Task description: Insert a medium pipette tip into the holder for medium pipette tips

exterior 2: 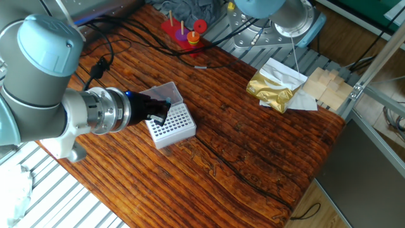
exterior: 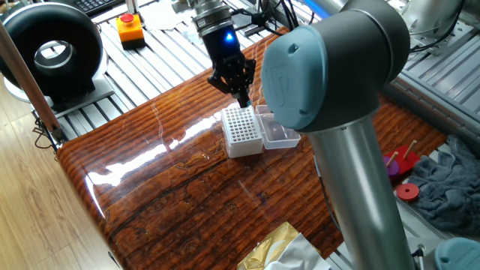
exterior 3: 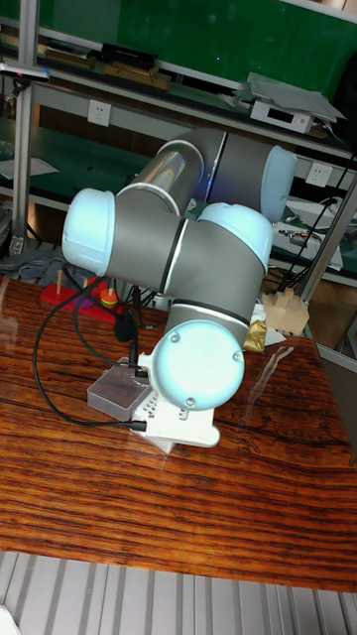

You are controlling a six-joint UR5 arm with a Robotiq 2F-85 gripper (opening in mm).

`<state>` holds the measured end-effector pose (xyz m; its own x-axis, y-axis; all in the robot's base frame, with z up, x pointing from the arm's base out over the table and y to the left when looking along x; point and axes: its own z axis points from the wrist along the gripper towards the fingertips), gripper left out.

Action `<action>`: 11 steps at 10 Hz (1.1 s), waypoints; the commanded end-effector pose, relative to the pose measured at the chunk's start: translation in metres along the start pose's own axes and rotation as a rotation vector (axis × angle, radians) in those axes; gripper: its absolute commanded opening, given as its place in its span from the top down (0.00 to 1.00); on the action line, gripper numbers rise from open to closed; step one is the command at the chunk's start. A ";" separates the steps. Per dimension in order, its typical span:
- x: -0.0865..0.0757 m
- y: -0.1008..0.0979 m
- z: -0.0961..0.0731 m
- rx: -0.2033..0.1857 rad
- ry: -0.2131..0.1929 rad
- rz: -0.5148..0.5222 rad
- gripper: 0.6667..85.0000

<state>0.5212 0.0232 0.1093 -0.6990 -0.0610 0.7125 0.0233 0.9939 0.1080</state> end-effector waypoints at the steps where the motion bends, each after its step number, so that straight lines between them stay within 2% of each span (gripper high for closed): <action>1: -0.005 0.000 0.005 -0.004 -0.007 -0.010 1.00; 8: -0.012 0.001 0.009 -0.005 -0.015 -0.010 1.00; 11: -0.010 0.003 0.009 -0.010 -0.013 -0.011 1.00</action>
<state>0.5217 0.0242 0.0947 -0.7077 -0.0646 0.7036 0.0178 0.9939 0.1091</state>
